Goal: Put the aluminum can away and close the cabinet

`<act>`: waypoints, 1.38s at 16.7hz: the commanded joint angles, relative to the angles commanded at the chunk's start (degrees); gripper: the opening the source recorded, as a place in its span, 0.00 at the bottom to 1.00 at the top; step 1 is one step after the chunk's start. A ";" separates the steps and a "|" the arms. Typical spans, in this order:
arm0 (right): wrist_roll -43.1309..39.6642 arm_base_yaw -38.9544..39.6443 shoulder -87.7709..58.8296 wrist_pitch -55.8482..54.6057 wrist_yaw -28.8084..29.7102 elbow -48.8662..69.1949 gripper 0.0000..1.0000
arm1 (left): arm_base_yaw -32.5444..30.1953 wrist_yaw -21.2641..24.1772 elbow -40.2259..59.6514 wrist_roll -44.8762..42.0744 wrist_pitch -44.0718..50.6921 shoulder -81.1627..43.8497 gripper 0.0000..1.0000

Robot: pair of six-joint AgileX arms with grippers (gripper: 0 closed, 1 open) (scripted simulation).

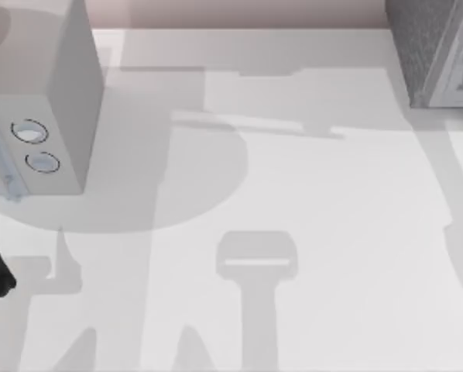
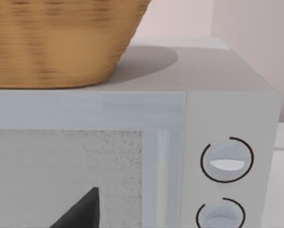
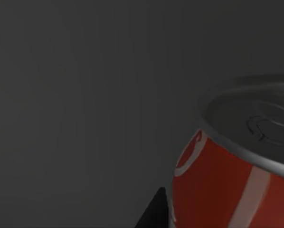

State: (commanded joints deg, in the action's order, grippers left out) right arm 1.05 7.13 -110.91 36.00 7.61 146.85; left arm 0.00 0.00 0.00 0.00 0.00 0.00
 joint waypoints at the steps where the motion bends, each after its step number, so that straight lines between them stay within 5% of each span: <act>1: 0.00 -0.20 -1.31 0.46 -0.05 1.73 0.00 | 0.00 0.00 0.00 0.00 0.00 0.00 1.00; 13: -0.06 -1.54 -8.99 3.13 -0.62 12.08 0.00 | 0.00 0.00 0.00 0.00 0.00 0.00 1.00; 23: -0.06 -1.54 -8.99 3.13 -0.62 12.08 0.75 | 0.00 0.00 0.00 0.00 0.00 0.00 1.00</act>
State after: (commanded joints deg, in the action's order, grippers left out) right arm 0.99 5.60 -119.90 39.13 7.00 158.93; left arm 0.00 0.00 0.00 0.00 0.00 0.00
